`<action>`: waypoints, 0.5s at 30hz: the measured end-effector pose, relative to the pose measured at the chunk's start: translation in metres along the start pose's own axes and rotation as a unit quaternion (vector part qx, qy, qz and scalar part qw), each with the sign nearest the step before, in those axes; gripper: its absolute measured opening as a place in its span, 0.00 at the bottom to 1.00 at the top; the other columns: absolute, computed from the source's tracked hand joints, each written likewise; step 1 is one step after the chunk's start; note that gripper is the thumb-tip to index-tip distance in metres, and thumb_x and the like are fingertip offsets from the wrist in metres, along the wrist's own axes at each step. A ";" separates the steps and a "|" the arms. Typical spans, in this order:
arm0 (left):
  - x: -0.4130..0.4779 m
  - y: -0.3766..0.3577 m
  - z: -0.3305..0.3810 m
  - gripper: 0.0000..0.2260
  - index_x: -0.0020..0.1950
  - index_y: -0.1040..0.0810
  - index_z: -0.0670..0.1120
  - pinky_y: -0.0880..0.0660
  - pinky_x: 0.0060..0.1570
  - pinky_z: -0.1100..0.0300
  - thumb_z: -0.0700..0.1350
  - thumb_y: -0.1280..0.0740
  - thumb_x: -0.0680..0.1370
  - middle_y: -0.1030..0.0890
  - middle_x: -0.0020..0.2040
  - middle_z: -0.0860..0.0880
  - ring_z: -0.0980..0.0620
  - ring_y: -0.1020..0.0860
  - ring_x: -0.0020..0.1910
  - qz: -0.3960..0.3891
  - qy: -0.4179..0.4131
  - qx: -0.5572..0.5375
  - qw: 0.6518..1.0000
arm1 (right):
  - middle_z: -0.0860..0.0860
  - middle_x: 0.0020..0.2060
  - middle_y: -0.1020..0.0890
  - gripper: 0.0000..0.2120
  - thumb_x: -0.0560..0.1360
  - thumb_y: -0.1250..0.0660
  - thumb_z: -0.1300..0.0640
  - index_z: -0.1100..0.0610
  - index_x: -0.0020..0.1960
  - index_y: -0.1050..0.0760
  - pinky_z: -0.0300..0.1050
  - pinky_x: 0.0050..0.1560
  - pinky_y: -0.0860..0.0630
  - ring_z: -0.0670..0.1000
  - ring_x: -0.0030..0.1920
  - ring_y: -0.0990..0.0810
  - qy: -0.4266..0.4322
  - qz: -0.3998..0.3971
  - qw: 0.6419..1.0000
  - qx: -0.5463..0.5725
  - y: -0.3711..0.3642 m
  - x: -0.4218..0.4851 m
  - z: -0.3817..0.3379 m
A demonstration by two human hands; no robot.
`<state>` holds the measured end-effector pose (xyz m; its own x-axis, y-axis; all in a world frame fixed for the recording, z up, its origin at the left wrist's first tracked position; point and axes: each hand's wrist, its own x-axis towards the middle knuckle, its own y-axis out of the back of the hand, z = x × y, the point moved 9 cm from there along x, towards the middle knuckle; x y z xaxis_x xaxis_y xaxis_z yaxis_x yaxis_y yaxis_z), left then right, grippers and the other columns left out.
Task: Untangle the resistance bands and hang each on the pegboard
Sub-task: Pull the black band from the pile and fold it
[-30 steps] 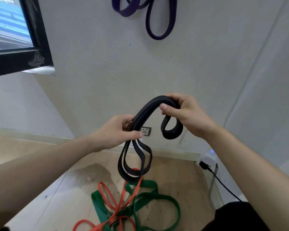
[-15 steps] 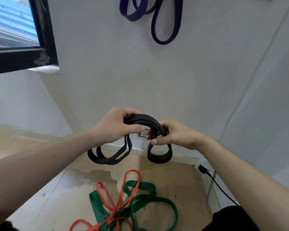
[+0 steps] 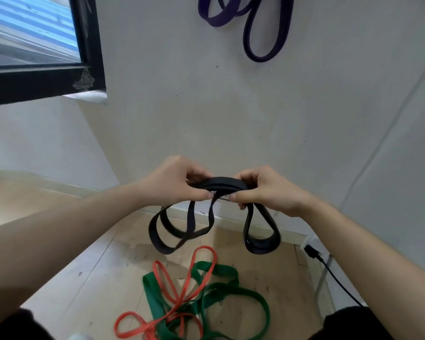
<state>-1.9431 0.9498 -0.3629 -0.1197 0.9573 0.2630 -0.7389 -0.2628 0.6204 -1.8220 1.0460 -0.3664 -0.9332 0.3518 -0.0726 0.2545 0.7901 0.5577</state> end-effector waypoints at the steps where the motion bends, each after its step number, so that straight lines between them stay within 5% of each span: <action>1: 0.000 0.002 0.000 0.10 0.54 0.13 0.52 0.19 0.54 0.50 0.42 0.24 0.74 0.13 0.45 0.54 0.57 0.15 0.46 0.004 -0.002 0.008 1.000 | 0.53 0.37 0.19 0.04 0.76 0.27 0.63 0.63 0.50 0.18 0.39 0.43 0.22 0.49 0.38 0.20 -0.005 -0.010 1.000 -0.018 -0.002 -0.001 0.000; 10: 0.002 0.011 0.004 0.11 0.51 0.13 0.52 0.22 0.42 0.65 0.49 0.20 0.70 0.14 0.40 0.58 0.59 0.17 0.40 0.011 0.000 0.030 0.999 | 0.51 0.35 0.20 0.06 0.77 0.27 0.59 0.58 0.53 0.17 0.40 0.42 0.23 0.49 0.37 0.20 -0.028 -0.045 0.997 -0.049 -0.008 -0.005 0.002; 15: 0.003 0.001 -0.003 0.09 0.47 0.15 0.52 0.26 0.38 0.66 0.51 0.20 0.70 0.15 0.40 0.55 0.55 0.18 0.39 0.016 0.010 0.012 1.000 | 0.57 0.41 0.19 0.08 0.78 0.29 0.60 0.63 0.54 0.19 0.47 0.47 0.20 0.54 0.40 0.18 0.012 -0.007 0.999 0.036 -0.002 -0.006 -0.003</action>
<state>-1.9460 0.9526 -0.3639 -0.1573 0.9505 0.2678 -0.7190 -0.2961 0.6288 -1.8179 1.0409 -0.3646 -0.9426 0.3287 -0.0593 0.2581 0.8296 0.4952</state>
